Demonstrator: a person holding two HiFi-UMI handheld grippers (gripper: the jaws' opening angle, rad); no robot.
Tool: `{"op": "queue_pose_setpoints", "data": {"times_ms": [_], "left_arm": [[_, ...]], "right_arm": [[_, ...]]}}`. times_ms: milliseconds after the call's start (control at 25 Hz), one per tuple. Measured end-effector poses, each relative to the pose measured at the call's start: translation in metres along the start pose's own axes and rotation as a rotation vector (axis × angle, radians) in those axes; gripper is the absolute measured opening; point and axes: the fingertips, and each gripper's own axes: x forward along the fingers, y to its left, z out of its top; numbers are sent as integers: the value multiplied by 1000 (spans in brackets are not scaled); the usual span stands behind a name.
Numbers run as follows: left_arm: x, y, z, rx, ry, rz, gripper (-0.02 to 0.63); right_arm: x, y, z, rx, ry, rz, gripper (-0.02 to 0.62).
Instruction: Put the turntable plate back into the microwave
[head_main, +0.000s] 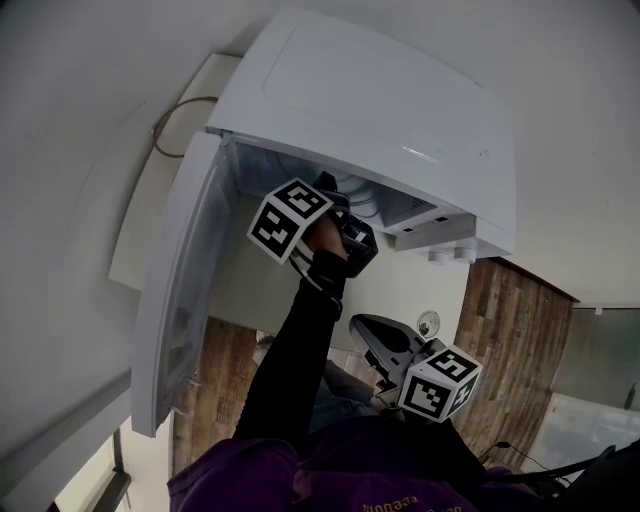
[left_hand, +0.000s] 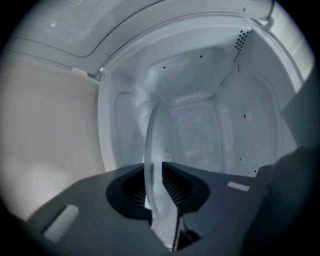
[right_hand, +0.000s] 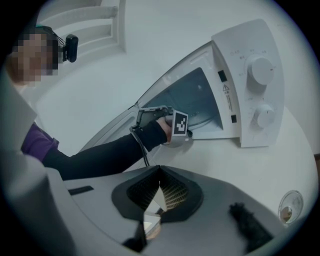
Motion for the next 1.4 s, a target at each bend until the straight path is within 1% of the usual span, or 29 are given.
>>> {"op": "queue_pose_setpoints", "data": {"times_ms": [160,240,320,480,640,800,1080,1400], "left_arm": [[1,0,2,101,-5,84,81],[1,-1,4,152,-13,109,92],[2,-1,6,219,-20,138,104],[3,-3,9,371,-48,208,150],[3,-1,11,466,-53,255,175],[8,-2,10,537,-64,255,195],[4,-2,13,709,-124,242,229],[1,2,20,780,-94,344,273]], "right_arm": [[1,1,1,0,2,5,9],[1,1,1,1,1,6,9],[1,1,1,2,-2,8,9],[1,1,2,7,-11,16,9],[-1,0,3,4,-11,9,9],[-1,-1,5,1,-14,8,9],[3,0,5,-3,-10,14,9],[4,0,5,-8,-5,16,9]]}}
